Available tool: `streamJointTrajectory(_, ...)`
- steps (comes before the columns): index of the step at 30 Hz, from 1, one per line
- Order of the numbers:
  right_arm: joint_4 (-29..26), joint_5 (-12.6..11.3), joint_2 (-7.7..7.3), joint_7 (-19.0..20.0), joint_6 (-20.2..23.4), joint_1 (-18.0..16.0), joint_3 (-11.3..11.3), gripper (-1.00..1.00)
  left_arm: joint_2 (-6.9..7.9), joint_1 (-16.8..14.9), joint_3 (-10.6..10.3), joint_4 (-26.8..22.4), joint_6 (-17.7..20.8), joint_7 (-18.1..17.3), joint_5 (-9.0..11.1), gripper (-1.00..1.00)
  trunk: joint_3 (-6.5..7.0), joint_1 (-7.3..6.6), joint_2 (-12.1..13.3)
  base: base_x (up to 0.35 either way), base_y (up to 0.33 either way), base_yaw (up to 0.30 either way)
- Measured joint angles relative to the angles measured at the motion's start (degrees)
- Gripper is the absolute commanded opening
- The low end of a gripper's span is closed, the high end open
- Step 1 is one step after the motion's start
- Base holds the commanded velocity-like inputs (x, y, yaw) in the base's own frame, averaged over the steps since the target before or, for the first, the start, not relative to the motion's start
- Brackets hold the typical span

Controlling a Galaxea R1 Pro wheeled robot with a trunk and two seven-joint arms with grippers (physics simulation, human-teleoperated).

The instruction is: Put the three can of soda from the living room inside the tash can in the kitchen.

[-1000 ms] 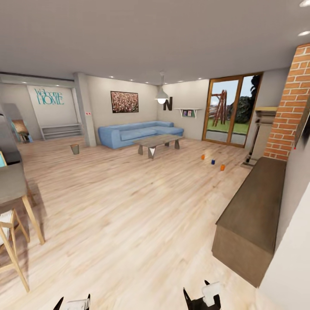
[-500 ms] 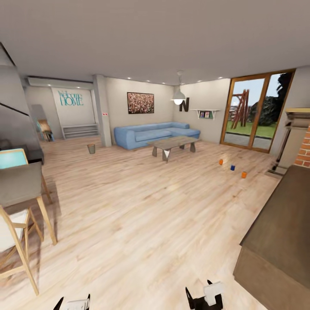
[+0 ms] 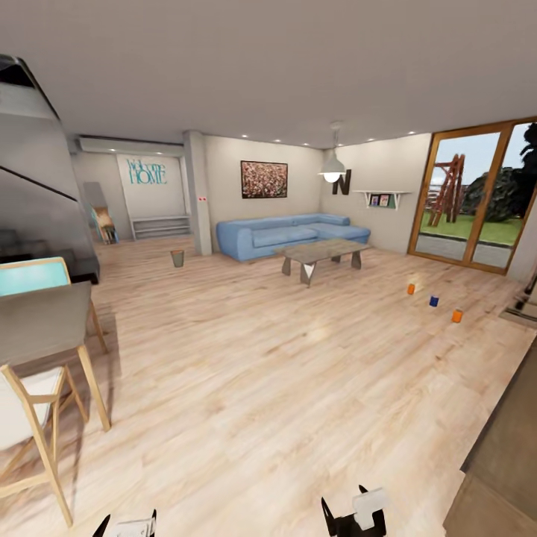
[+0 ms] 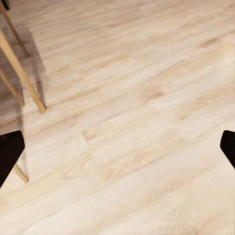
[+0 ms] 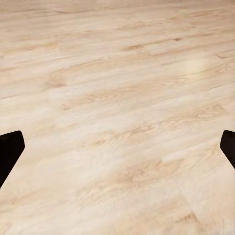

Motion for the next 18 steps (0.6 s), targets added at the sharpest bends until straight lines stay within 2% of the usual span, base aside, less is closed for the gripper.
streamJointTrajectory(9,0.16,0.00,0.00,-0.01,0.00,0.00,0.00,1.00,0.00,0.00,-0.01,0.02,-0.01,0.00,-0.11,1.00,0.00,0.00,0.00,0.324,0.006,0.005)
streamJointTrajectory(18,0.46,0.00,-0.01,0.01,0.00,0.00,0.01,1.00,0.00,0.00,-0.01,0.01,-0.02,0.00,-0.13,1.00,0.01,0.00,0.00,0.324,0.067,0.000)
